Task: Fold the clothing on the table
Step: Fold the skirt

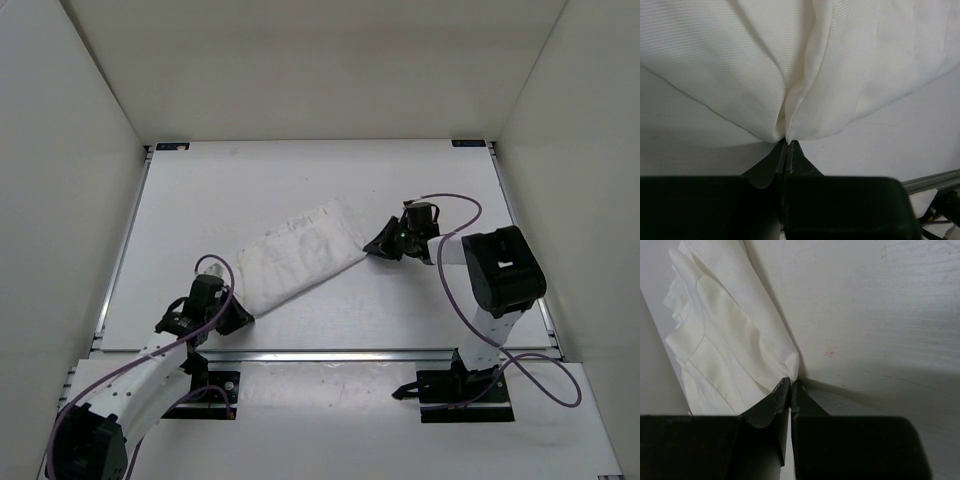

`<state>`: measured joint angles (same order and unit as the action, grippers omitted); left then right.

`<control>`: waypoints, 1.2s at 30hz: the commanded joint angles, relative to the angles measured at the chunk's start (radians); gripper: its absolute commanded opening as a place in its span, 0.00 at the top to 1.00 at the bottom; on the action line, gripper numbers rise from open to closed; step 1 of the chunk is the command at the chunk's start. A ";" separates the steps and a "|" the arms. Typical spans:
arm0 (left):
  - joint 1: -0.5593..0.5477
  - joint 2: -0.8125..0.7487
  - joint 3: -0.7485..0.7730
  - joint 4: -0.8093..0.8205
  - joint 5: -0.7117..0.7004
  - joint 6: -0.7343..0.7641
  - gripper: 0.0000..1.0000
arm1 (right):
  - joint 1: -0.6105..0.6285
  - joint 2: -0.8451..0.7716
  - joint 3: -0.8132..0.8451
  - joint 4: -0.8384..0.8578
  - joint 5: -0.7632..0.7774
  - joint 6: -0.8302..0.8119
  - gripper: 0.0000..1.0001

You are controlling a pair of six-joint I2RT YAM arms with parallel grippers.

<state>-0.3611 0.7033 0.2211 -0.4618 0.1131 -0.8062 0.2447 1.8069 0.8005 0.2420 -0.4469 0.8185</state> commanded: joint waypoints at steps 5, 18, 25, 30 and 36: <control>-0.012 0.282 0.136 0.153 -0.061 0.116 1.00 | -0.067 -0.145 -0.058 -0.092 0.037 -0.079 1.00; -0.082 0.771 0.477 0.371 0.008 0.205 1.00 | -0.243 -0.524 -0.204 -0.355 0.174 -0.197 1.00; -0.056 0.817 0.411 0.433 0.017 0.222 1.00 | -0.180 -0.475 0.002 -0.435 0.137 -0.344 1.00; -0.039 0.814 0.403 0.442 0.020 0.232 1.00 | -0.029 -0.385 0.194 -0.377 0.047 -0.404 1.00; -0.018 0.814 0.389 0.450 0.042 0.229 1.00 | 0.198 -0.204 0.474 -0.426 0.097 -0.458 1.00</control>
<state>-0.3935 1.5299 0.6308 -0.0120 0.1520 -0.5949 0.3580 1.5635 1.1770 -0.1978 -0.3443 0.4103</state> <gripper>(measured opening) 0.093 0.008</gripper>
